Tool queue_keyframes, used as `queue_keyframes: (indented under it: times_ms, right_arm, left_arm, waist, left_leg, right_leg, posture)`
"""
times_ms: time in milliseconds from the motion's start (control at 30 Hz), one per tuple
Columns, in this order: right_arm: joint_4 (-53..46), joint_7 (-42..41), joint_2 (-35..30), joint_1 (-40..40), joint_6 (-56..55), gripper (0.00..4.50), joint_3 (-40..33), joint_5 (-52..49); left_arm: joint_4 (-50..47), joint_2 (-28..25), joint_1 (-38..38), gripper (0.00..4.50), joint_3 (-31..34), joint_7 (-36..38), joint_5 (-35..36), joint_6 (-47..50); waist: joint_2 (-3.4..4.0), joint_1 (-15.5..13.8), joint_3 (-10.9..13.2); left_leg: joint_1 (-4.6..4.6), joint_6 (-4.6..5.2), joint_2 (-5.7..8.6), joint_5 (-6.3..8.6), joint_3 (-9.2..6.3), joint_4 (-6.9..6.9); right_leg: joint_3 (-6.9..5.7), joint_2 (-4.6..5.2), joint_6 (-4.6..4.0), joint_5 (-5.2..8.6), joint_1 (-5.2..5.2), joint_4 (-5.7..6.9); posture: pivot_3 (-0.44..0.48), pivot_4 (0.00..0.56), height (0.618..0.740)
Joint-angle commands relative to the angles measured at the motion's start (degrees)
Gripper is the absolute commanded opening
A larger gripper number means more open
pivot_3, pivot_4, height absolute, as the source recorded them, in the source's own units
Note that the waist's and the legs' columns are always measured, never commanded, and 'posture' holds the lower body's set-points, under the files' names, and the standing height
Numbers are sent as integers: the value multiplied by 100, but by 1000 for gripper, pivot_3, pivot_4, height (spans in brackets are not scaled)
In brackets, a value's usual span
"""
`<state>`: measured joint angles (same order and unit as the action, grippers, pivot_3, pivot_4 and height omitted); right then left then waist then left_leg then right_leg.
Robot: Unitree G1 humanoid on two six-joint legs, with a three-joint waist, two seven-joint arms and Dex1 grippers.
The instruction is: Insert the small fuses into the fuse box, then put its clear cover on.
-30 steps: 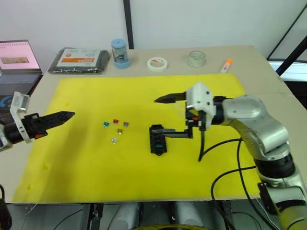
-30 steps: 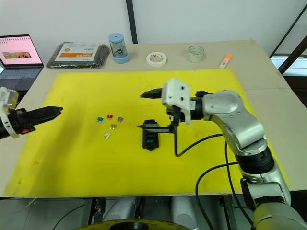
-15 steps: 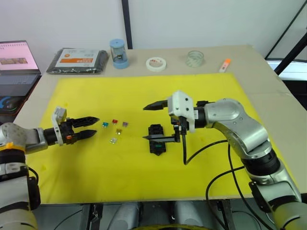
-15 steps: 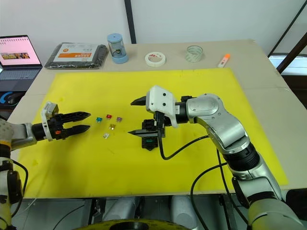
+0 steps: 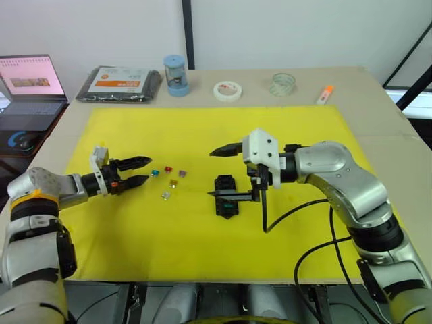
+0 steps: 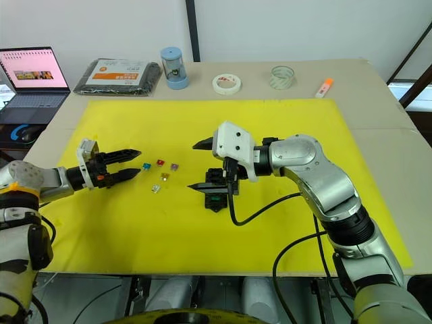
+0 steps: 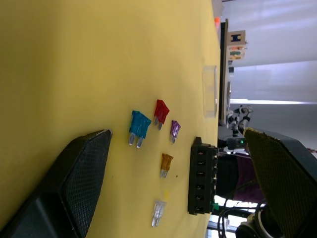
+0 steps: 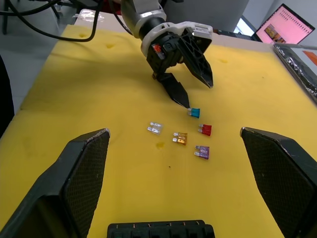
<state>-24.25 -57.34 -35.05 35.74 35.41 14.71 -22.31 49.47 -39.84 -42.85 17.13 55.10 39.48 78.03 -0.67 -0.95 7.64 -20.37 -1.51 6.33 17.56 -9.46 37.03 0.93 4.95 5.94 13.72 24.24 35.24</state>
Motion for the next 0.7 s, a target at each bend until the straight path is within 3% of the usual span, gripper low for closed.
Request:
queue_keyframes:
  times_ms: [33,433,533,700]
  right_arm:
    - [-271,14,-103,-12,17,4466,-159,-83]
    - [-309,38,-83,34,58,4466,-103,-104]
    - [-309,54,-68,33,59,4500,-103,-107]
    - [-265,72,-58,51,44,4500,-117,-97]
  left_arm:
    - [82,268,-91,4500,-141,-1,-165,-185]
    - [-36,497,-155,4500,-302,251,-418,-220]
    - [-154,561,-97,3948,-330,246,-440,-194]
    - [-221,604,-50,2118,-356,238,-487,-222]
  waist:
    - [2,-8,-1]
    - [3,-141,-3]
    - [3,-140,-3]
    - [2,-129,-3]
  left_leg:
    - [0,0,1,0,-2,0]
    - [-1,2,12,1,-4,4]
    - [-1,2,13,1,-5,4]
    - [-6,4,13,2,-4,3]
  right_leg:
    - [-2,1,0,0,-1,0]
    - [-4,9,1,0,-4,-1]
    - [-4,10,1,0,-6,-1]
    - [-4,10,1,0,-6,-1]
  posture:
    - [0,150,740]
    - [0,150,740]
    - [0,150,740]
    - [0,150,740]
